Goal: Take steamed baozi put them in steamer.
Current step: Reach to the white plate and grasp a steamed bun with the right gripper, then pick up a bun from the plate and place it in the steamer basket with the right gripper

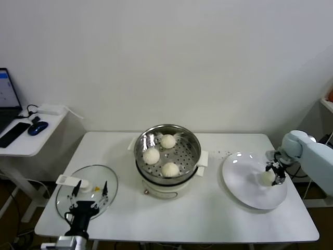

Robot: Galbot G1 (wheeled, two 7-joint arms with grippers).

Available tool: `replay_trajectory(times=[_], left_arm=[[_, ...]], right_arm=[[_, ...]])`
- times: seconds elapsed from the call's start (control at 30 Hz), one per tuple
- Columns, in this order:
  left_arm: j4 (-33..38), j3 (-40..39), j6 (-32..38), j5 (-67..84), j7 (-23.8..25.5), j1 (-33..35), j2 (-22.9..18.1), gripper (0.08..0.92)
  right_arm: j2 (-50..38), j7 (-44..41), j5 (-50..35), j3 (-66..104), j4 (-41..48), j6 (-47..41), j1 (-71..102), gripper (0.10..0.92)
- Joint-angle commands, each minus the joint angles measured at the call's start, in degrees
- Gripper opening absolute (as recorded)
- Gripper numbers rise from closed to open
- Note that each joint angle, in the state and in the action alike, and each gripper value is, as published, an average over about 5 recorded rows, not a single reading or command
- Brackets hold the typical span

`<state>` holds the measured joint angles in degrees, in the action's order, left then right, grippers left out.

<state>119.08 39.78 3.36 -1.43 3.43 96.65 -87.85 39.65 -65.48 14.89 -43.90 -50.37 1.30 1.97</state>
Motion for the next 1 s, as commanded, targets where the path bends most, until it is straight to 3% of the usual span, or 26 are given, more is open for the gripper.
replay_trajectory(times=[0.03,0.53,1.0], left_arm=[[0.0,0.1,0.0,0.2,0.0,0.0,-0.1,0.823],[0.9,0.1,0.5,0.5,-0.1,0.2,-0.2,0.823],[3.2,-2.5,0.6,-2.1,-0.2,-0.2,-1.1,0.823]], right_arm=[[-0.6,0.0,-2.2,-1.0,-0.9,-1.0,-0.8,0.662],[-2.5,0.5,-25.7,-25.1,-10.1,-9.0,-27.2,0.662],[15.1,4.1,-54.9,-48.5,-14.7,-16.6,-50.3,0.670]])
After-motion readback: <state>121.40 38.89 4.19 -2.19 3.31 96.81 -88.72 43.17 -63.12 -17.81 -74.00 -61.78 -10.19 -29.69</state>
